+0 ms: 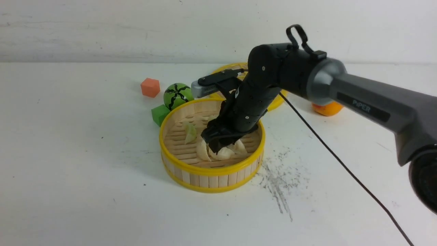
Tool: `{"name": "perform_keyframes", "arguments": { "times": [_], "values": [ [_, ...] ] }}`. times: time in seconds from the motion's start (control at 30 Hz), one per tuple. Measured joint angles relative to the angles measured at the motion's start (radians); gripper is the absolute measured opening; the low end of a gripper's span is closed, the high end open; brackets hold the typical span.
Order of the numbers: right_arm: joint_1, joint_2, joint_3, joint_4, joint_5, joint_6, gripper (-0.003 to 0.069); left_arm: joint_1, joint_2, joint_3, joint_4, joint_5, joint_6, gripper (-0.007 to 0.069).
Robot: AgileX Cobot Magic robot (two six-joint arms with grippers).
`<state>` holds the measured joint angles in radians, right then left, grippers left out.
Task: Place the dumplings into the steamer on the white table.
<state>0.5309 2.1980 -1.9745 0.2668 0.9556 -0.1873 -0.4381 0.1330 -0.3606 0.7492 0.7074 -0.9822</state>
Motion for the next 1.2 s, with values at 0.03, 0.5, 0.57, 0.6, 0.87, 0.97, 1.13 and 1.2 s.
{"name": "perform_keyframes", "arguments": {
  "times": [0.03, 0.5, 0.57, 0.6, 0.87, 0.97, 1.13, 1.2],
  "values": [
    [0.0, -0.031, 0.0, 0.0, 0.002, 0.0, 0.0433, 0.0, 0.0, 0.0, -0.002, -0.005, 0.0, 0.0037],
    [0.0, -0.452, 0.041, -0.181, 0.167, 0.0, 0.0046, 0.0, -0.004, 0.0, -0.396, -0.153, 0.34, 0.0036],
    [0.0, -0.516, 0.078, -0.234, 0.17, 0.0, -0.0004, 0.0, -0.02, 0.001, -0.506, -0.162, 0.465, 0.0024],
    [-0.001, -0.552, 0.109, -0.267, 0.17, 0.0, -0.0016, 0.0, -0.027, 0.001, -0.541, -0.163, 0.517, 0.0013],
    [-0.002, -0.93, 0.512, -0.413, 0.085, 0.023, -0.0011, 0.0, -0.042, 0.001, -0.701, -0.18, 0.795, -0.0013],
    [-0.002, -1.092, 0.691, -0.427, -0.056, 0.076, -0.0011, 0.0, -0.042, 0.001, -0.704, -0.181, 0.801, -0.0013],
    [-0.002, -1.364, 1.09, -0.381, -0.564, 0.187, -0.0011, 0.0, -0.042, 0.001, -0.703, -0.183, 0.803, -0.0013],
    [-0.002, -1.426, 1.287, -0.374, -0.791, 0.211, -0.0011, 0.0, -0.042, 0.001, -0.69, -0.185, 0.803, -0.0013]
  ]
}}
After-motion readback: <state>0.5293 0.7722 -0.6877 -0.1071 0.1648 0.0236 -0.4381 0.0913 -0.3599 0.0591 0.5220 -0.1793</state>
